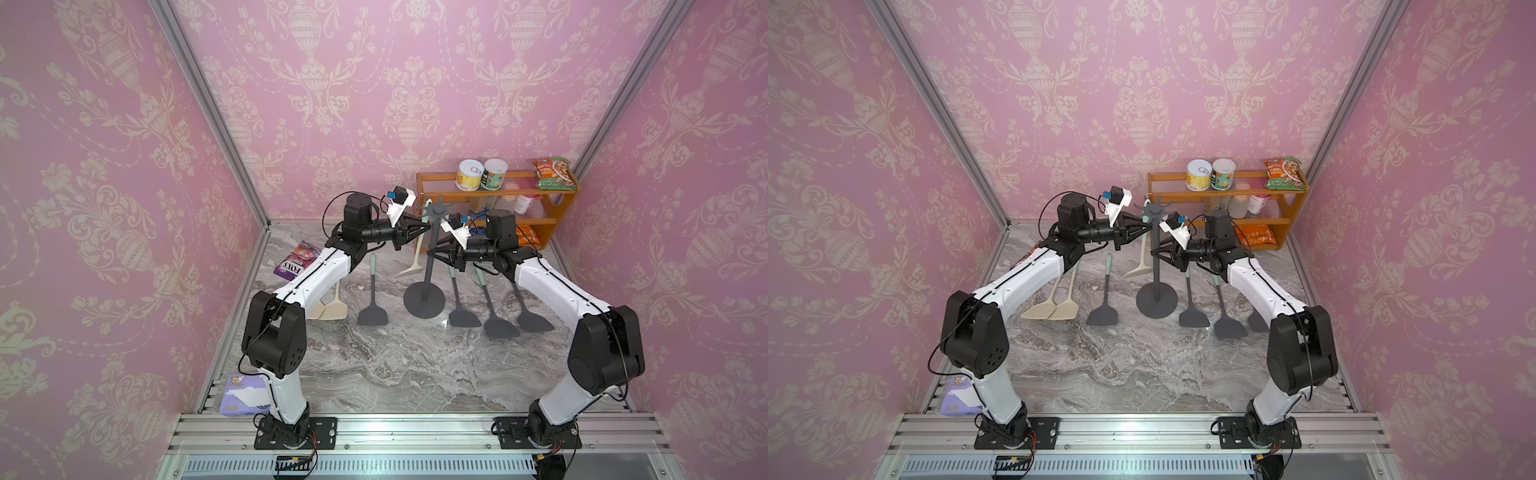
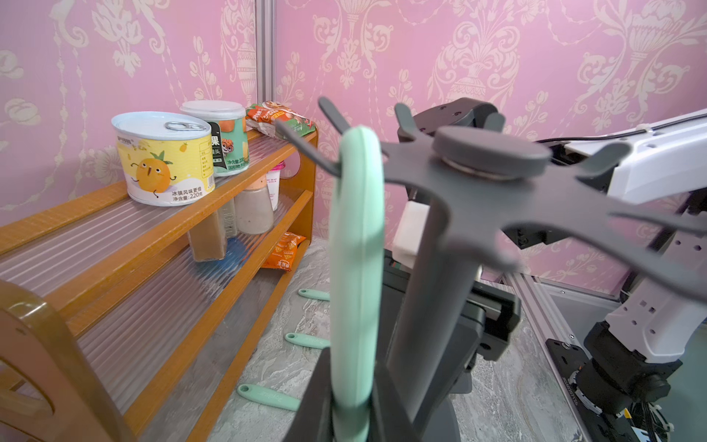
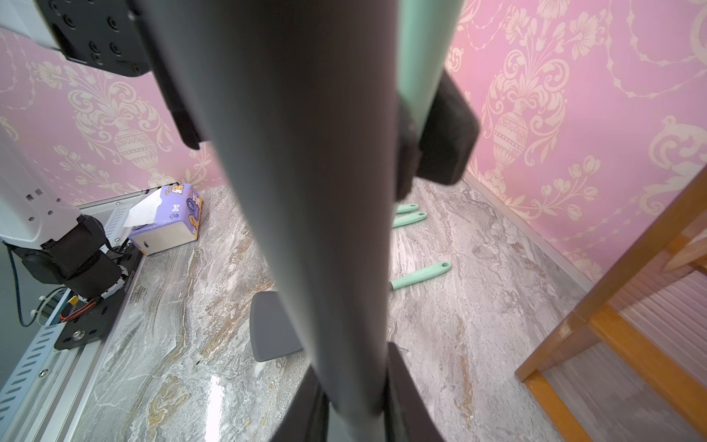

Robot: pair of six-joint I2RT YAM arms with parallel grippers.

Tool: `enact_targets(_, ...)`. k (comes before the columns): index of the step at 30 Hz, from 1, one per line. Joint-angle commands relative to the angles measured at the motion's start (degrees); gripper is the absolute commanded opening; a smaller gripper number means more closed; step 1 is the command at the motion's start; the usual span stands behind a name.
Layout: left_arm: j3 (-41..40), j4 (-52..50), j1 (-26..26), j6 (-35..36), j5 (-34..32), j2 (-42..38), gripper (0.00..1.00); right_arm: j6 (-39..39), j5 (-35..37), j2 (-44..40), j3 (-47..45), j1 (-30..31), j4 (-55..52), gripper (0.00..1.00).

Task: Take the spatula off the kitchen utensil rack
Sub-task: Take off the spatula from the rack.

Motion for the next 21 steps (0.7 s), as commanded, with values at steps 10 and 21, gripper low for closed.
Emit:
enact_targets(10, -6.17, 7.83, -0.22, 0.86, -15.18, -5.77, 0.08, 3.6, -1.16, 1.15, -2.54, -0.46, -11.1, 0.0)
enact_targets(21, -6.79, 16.17, -0.61, 2.09, -25.4, -4.1, 0.1, 3.05, -0.98, 1.29, -2.0, -0.42, -12.28, 0.0)
